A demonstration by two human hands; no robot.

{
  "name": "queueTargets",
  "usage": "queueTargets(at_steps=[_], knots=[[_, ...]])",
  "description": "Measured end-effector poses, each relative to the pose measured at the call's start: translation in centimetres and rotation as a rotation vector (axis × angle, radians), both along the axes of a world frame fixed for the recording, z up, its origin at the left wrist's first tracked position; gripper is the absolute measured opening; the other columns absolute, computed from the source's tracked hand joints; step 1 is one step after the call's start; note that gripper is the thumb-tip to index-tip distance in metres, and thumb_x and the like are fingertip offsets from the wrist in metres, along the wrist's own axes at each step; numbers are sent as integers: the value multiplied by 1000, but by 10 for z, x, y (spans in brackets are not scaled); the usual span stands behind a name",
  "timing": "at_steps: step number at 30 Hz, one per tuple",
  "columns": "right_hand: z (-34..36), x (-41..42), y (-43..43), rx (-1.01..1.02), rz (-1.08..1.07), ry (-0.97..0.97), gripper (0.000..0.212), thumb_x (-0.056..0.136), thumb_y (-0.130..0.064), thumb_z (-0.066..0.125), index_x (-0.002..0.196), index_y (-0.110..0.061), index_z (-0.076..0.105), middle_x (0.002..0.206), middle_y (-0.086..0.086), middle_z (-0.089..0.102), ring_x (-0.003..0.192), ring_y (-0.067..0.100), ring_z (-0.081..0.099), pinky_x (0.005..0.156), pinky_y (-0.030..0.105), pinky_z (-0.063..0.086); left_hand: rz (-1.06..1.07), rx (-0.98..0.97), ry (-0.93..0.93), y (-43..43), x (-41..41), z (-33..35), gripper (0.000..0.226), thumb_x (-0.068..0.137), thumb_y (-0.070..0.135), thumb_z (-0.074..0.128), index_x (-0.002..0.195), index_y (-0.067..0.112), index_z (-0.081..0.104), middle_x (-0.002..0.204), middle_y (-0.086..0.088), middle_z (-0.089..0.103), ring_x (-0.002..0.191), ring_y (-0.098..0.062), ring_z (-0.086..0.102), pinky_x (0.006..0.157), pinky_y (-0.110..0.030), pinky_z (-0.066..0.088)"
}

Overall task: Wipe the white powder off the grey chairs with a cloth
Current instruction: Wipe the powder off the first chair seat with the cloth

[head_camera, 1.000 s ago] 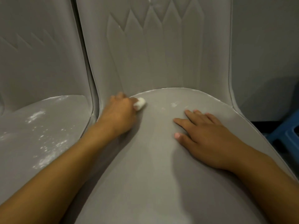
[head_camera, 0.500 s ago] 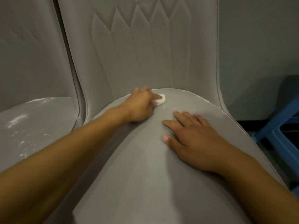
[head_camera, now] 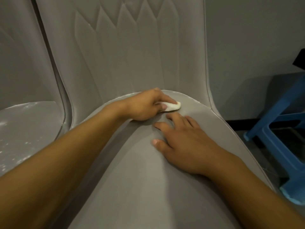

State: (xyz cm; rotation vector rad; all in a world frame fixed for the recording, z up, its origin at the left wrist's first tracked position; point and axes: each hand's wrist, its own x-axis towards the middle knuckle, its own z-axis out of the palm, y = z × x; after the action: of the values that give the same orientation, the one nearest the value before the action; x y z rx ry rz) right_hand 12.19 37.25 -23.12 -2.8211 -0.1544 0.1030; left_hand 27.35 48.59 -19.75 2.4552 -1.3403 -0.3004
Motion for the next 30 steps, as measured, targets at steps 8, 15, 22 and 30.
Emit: queueTargets(at_steps=[8,15,22,30], knots=[[-5,0,-1,-30,25,4,59,101,-60,18,155,-35,19,163,8,9,153,24,-2,124,48,-2,-7,-18,-38,-28,10,-10,37,104,16,54,134,36,64,123,4,53,120,-13,49,111,-24,29],[-8,2,-1,-63,38,-13,64,100,-63,12,156,-32,18,160,6,16,152,26,5,124,50,3,-191,23,-21,-60,6,-6,37,104,17,55,130,41,66,119,6,50,108,-1,44,102,-17,28],[-7,0,-2,-58,39,-44,58,102,-61,17,152,-34,26,156,5,22,150,24,11,124,47,5,-175,16,-283,-82,20,-25,40,104,15,53,134,40,64,110,-4,51,104,-27,48,100,-33,38],[-6,-1,-3,-44,29,-3,60,101,-61,19,156,-37,14,166,5,5,153,21,-6,124,42,-6,391,188,-356,27,80,-31,51,98,16,50,143,40,55,133,-16,53,122,-42,50,111,-44,37]])
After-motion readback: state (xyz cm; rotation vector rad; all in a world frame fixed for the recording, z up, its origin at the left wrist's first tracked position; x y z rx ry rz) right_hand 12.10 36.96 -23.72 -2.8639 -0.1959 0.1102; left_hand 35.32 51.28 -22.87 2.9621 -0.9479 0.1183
